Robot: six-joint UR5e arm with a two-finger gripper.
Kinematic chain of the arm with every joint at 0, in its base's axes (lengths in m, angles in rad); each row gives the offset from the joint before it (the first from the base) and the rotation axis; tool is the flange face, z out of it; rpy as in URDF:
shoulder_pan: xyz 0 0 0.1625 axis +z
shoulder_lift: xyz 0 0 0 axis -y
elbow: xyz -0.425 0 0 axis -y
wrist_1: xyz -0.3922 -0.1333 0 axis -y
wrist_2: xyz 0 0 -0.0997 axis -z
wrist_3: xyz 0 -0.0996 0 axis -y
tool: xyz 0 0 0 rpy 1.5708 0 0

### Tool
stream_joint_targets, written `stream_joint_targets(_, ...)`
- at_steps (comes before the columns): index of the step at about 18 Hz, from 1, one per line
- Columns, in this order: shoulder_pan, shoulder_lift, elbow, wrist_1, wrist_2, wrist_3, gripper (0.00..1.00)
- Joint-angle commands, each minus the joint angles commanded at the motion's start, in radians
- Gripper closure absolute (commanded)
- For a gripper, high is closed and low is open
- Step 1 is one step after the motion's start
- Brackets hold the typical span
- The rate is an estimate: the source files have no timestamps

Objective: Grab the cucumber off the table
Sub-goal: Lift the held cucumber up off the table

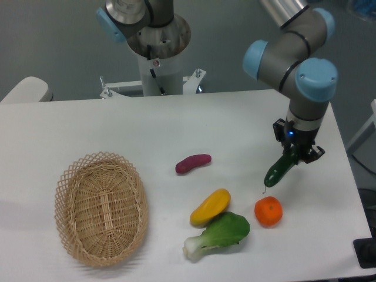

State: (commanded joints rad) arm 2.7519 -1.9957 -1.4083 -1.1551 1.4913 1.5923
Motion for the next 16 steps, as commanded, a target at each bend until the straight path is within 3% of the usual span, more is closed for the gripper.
stream_joint_targets(5,-0.006,0.006,0.012,-0.003,-0.032,-0.026,0.79)
stream_joint_targets(16,-0.098,0.031,0.003,-0.009,-0.039,-0.178,0.79)
